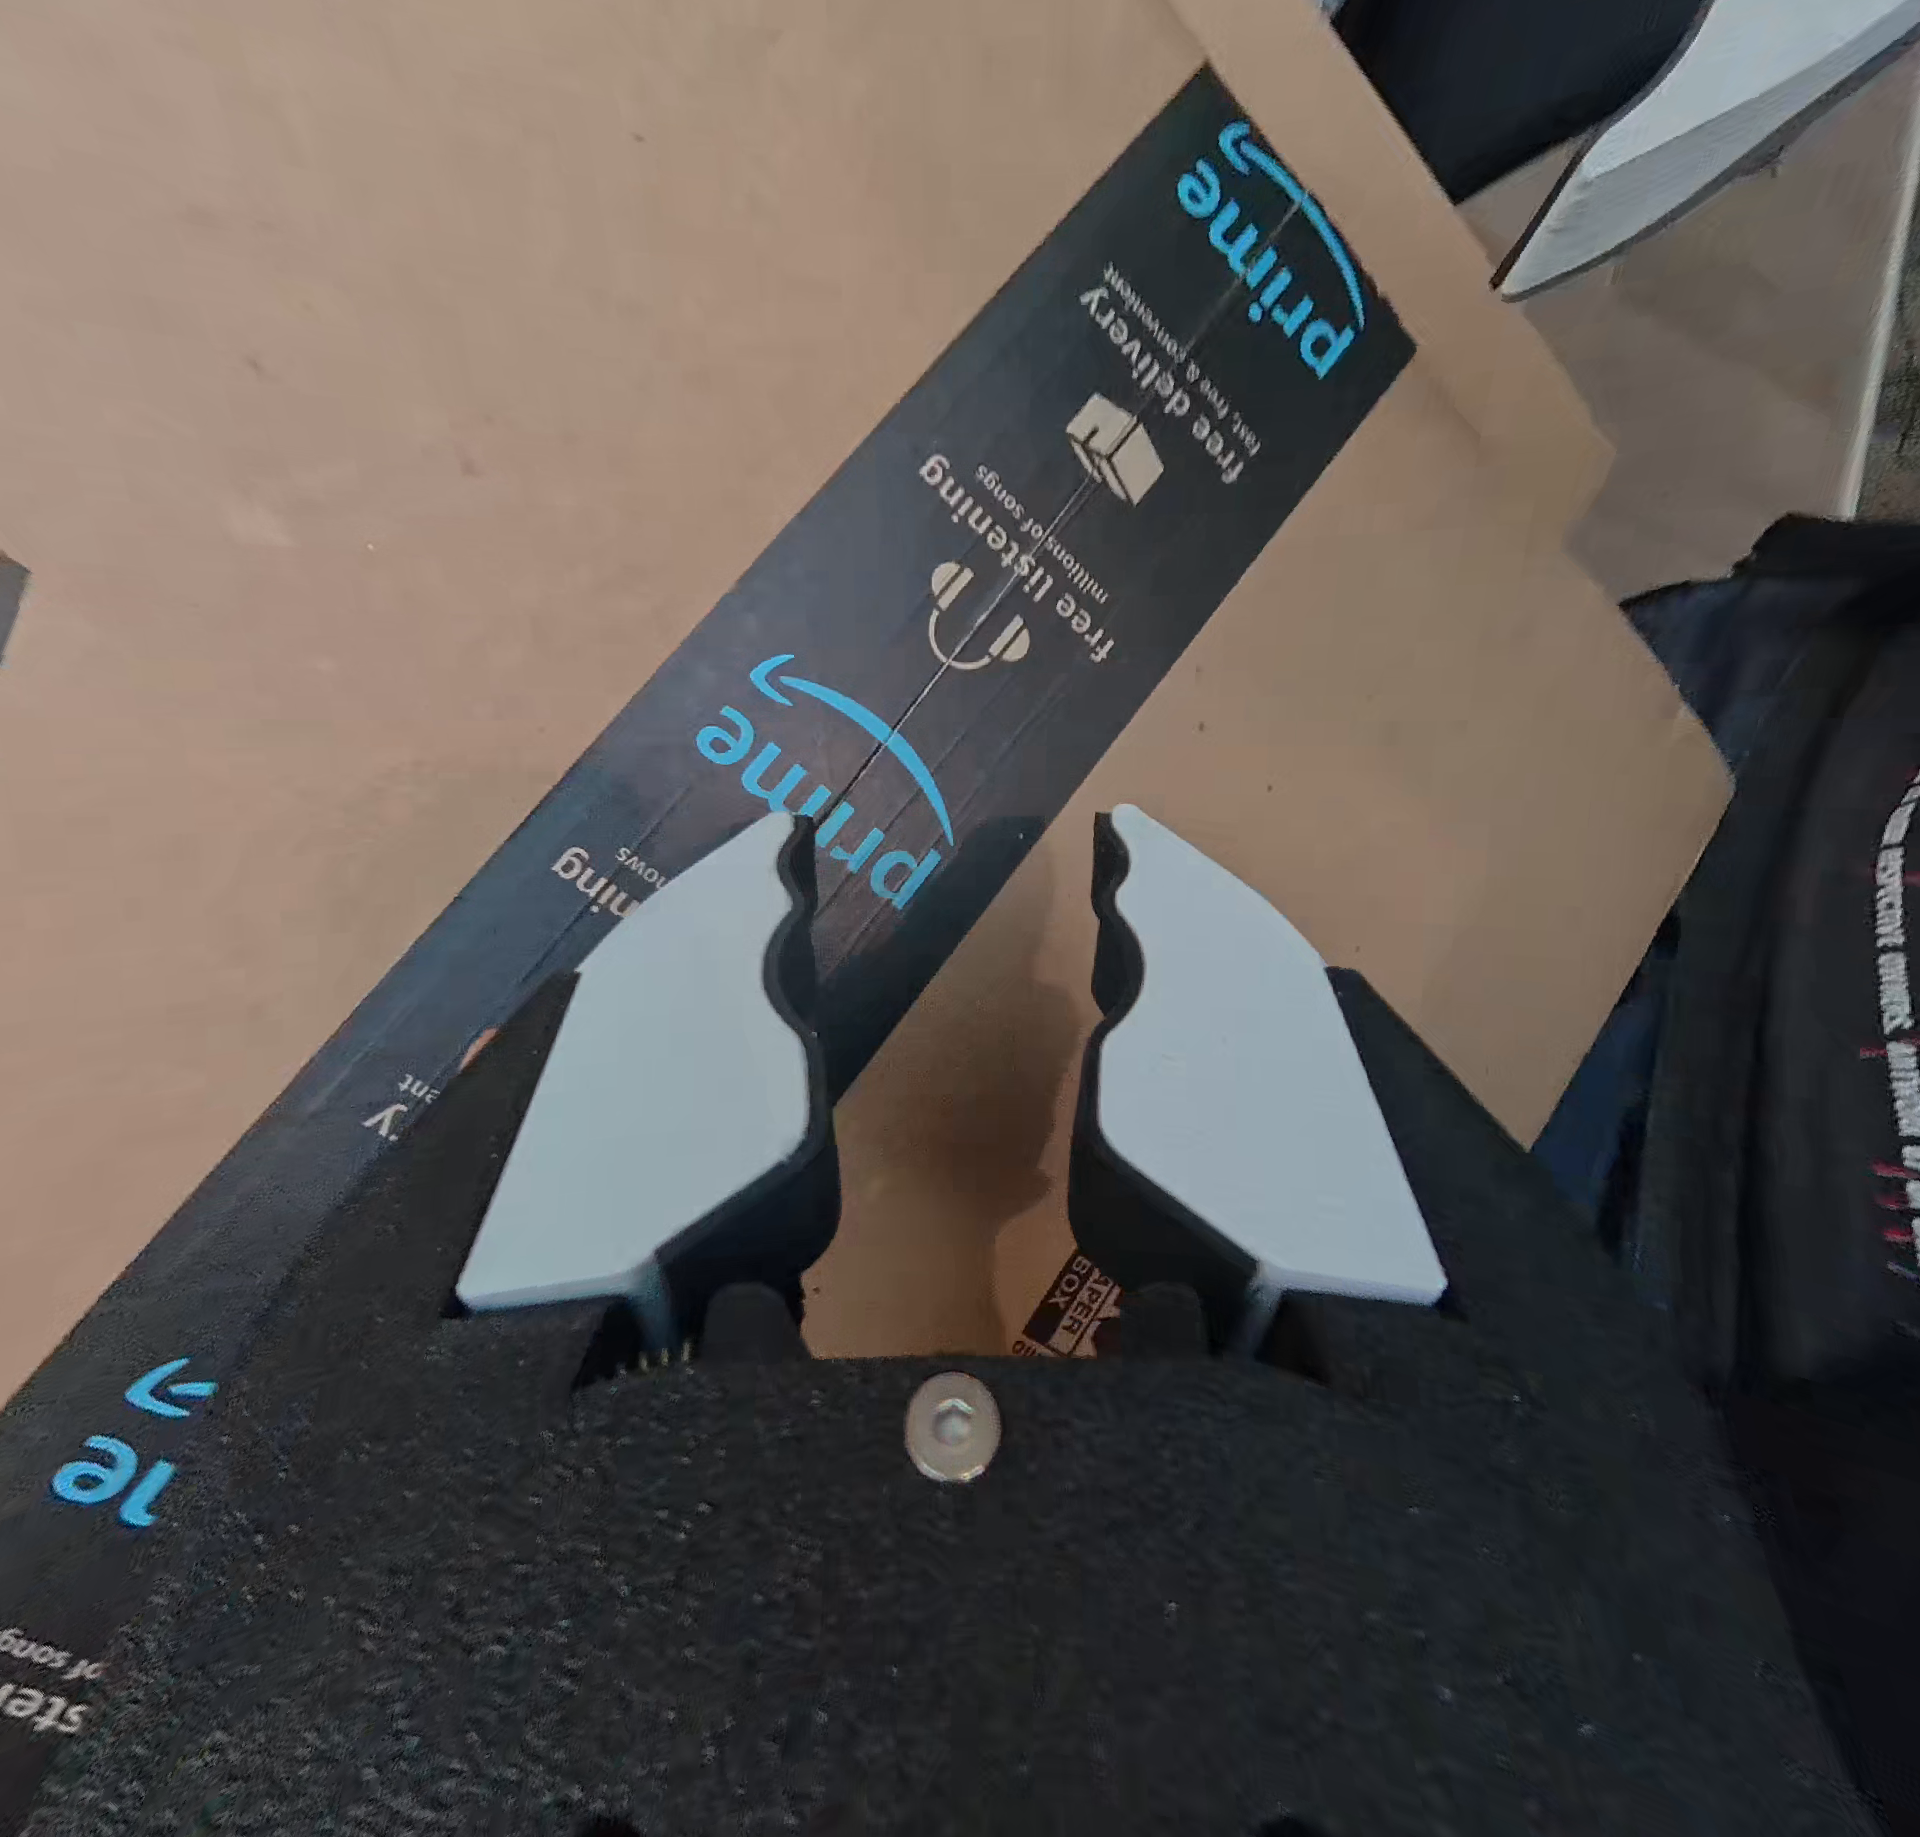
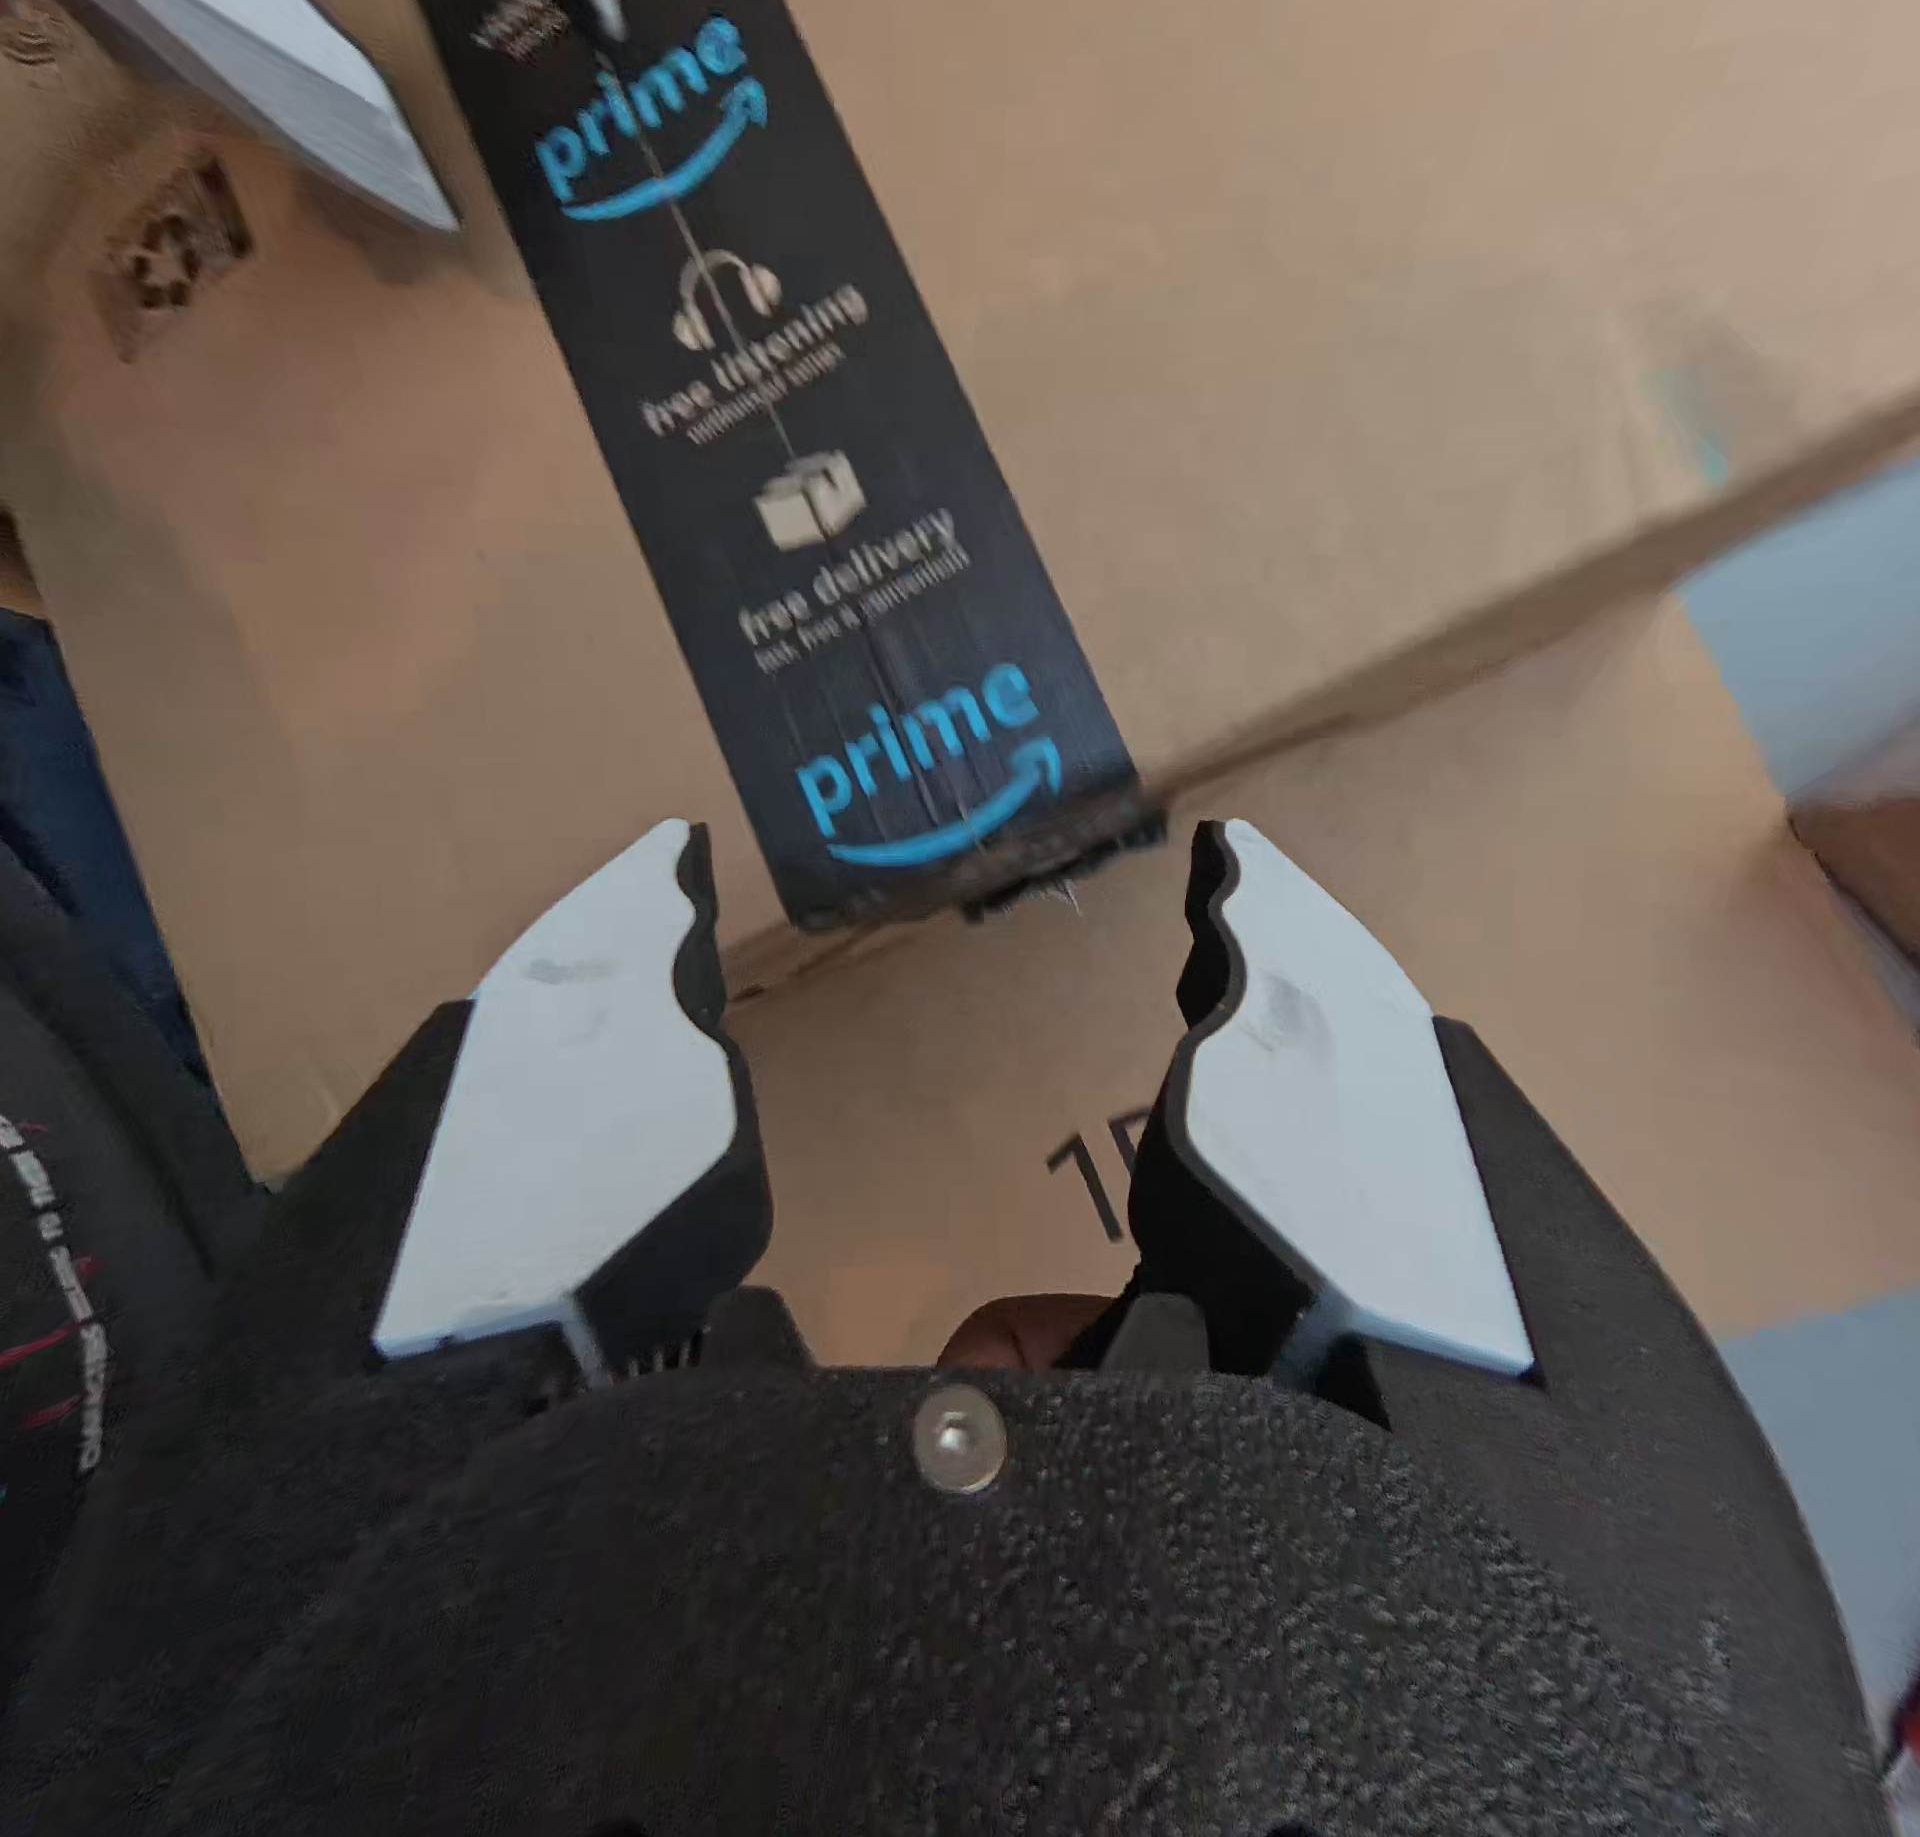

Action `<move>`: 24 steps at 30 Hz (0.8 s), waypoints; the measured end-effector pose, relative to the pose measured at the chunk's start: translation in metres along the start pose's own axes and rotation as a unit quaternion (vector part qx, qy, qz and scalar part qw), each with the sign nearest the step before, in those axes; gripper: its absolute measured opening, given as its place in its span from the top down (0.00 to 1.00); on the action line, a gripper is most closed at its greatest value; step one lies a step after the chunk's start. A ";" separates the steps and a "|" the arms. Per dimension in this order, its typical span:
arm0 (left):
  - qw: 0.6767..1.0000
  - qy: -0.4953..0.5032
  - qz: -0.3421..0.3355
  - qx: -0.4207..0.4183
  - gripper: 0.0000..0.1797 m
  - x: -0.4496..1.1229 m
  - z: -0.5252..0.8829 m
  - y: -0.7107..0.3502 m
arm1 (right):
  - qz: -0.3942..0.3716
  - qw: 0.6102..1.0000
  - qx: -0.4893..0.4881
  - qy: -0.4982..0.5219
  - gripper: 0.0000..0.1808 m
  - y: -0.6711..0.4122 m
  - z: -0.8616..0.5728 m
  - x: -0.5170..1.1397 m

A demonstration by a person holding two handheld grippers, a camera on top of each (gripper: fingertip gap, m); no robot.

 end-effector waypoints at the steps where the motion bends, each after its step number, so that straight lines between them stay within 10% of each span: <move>1: 1.000 0.006 0.023 0.015 0.71 0.003 0.003 0.002 | 0.000 1.000 -0.023 -0.021 0.52 -0.014 0.010 0.012; 9: 0.983 0.127 0.119 0.051 0.76 0.007 0.021 -0.002 | 0.060 0.991 -0.076 -0.091 0.55 -0.091 0.016 0.071; 18: 0.934 0.266 0.230 0.068 0.84 0.023 0.042 -0.009 | 0.155 0.983 -0.003 -0.095 0.97 -0.111 -0.029 0.091; 24: 0.894 0.348 0.275 0.059 0.82 0.035 0.042 -0.004 | 0.171 0.977 0.045 -0.121 1.00 -0.110 -0.036 0.098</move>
Point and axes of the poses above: each gripper's, where its closed fingertips meet, x out along the fingers, y out of its underside, z = x × y across the jaws, the point moved 6 cm from there along -x, back along the fingers, and after that the axes turned 3 degrees about -z, right-handed, at the moved point
